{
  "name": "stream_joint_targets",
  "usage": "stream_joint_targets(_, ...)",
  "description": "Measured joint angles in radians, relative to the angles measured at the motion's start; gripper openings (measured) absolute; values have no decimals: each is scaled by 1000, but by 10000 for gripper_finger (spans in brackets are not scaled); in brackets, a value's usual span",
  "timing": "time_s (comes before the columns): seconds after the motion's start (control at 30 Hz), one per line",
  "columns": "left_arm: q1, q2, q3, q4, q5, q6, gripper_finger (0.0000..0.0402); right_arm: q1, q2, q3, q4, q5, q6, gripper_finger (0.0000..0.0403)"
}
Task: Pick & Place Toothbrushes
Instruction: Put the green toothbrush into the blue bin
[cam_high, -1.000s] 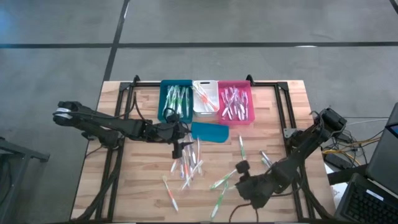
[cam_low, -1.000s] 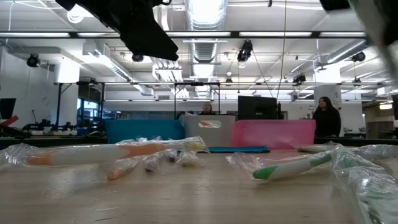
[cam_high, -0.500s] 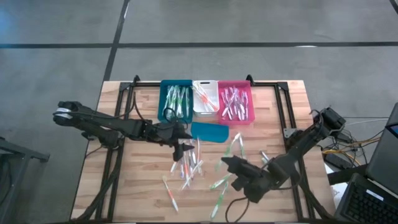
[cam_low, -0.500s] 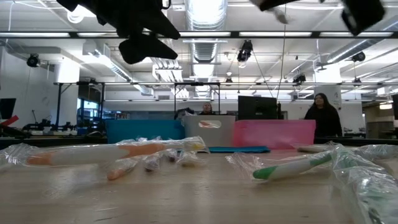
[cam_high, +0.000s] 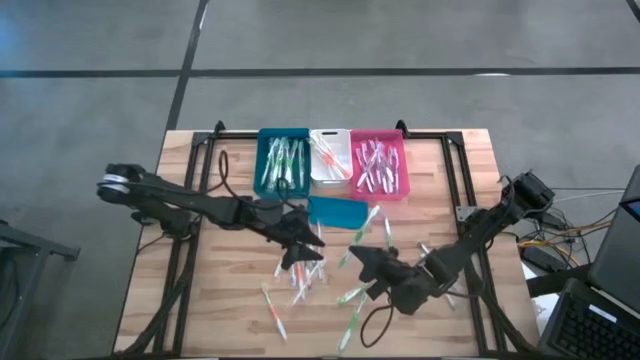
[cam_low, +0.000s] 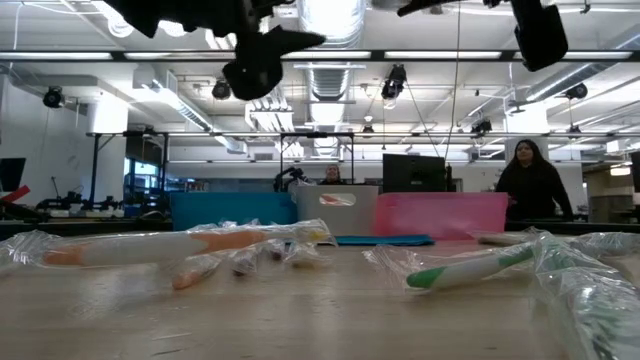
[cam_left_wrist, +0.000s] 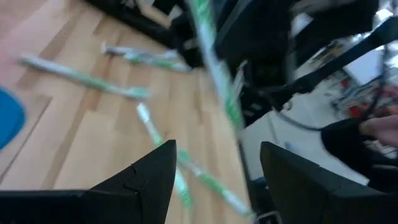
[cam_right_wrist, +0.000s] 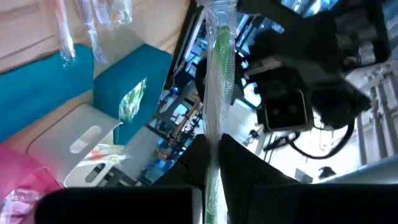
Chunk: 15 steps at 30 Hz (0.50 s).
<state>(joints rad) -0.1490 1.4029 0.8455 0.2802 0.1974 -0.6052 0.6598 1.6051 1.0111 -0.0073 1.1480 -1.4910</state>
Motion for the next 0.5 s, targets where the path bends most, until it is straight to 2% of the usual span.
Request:
stream_joint_targets(0.33,0,52,47,57,54,-50,236,0,0,-1,23,-1,-35,18)
stream_joint_targets(0.5,0,124,110,55,72,-49,236,1,0,0,58,-1,-67,18)
